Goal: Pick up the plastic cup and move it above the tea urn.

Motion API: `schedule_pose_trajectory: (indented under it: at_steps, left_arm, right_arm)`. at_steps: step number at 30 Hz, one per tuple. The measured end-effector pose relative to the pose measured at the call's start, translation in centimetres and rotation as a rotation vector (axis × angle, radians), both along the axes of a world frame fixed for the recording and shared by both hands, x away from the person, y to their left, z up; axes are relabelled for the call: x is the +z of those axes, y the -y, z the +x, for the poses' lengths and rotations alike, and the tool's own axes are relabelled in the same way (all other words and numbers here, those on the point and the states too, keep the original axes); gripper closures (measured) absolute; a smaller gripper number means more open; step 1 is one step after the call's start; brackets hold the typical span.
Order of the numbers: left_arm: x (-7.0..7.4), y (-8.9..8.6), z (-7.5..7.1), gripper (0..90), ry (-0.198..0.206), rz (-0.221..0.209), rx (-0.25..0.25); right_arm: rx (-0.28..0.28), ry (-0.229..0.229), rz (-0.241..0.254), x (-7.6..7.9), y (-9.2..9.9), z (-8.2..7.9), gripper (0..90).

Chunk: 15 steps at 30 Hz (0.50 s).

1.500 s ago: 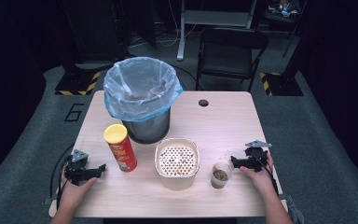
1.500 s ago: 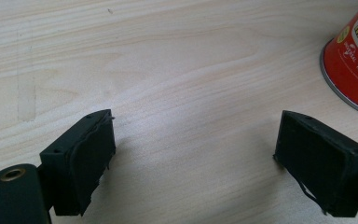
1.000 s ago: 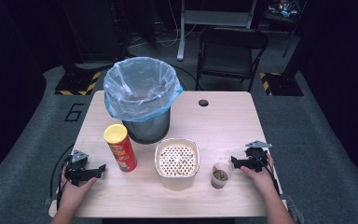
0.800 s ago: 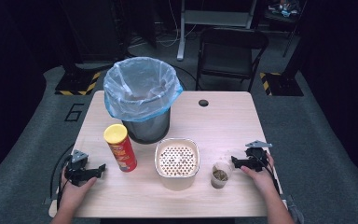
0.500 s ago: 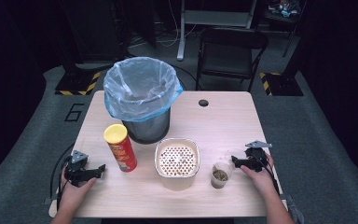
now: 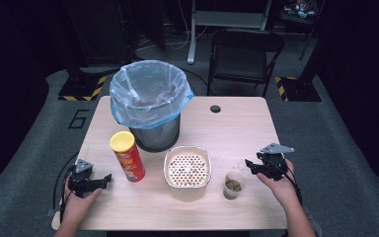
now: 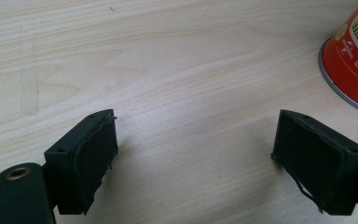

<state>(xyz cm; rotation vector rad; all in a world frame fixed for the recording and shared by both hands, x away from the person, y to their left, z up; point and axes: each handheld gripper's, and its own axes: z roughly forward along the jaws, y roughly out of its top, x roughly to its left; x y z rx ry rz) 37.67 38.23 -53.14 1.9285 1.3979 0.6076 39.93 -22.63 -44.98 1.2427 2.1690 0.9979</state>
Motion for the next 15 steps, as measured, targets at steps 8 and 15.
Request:
schedule_pose_trajectory:
  at_steps: [8,15]
  left_arm:
    - [0.0,0.0,0.0,13.2,-0.001,0.004,0.001]
    - [0.0,0.0,0.1,13.2,0.001,0.006,0.001]
  right_arm:
    - [0.128,0.022,0.075,3.6,-3.7,-0.5,56.2]
    - [0.231,0.026,0.118,5.6,-8.1,0.6,64.2]
